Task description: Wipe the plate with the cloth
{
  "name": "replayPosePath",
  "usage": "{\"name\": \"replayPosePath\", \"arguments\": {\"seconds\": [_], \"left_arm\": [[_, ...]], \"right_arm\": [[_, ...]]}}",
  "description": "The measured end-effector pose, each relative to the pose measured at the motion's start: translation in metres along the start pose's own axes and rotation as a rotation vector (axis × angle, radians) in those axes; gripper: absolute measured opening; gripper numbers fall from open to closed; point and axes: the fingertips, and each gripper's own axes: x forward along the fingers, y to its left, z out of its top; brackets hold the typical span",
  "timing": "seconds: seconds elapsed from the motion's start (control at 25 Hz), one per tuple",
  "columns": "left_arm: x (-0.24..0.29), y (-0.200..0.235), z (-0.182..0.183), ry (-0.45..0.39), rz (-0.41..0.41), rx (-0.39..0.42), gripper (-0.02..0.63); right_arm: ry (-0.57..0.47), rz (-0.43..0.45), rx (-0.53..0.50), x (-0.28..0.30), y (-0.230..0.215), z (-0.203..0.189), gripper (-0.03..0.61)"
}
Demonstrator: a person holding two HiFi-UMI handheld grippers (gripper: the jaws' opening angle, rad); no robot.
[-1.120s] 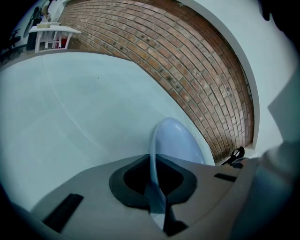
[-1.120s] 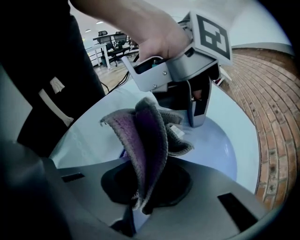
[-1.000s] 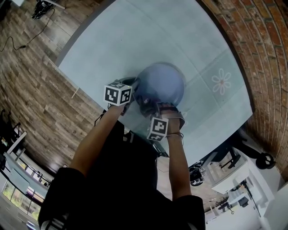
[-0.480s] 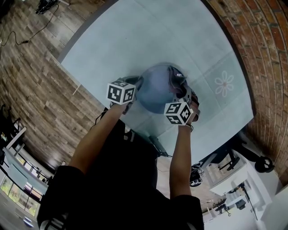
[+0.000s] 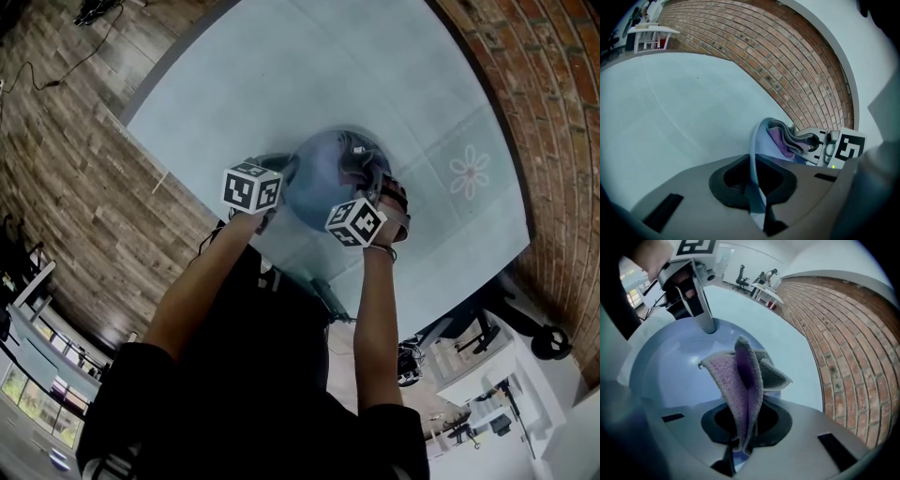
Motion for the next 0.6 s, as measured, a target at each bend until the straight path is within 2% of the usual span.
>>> {"name": "replayPosePath", "arguments": {"seconds": [0.12,0.6], "left_arm": [[-0.001,0.000,0.000,-0.003,0.001,-0.008,0.043],[-0.001,-0.001,0.000,-0.008,0.002,-0.016,0.043]], "right_arm": [[-0.026,0.007,-0.081,-0.004,0.012,0.013,0.054],[-0.150,0.084,-0.215,-0.033,0.079,0.031,0.054]]}}
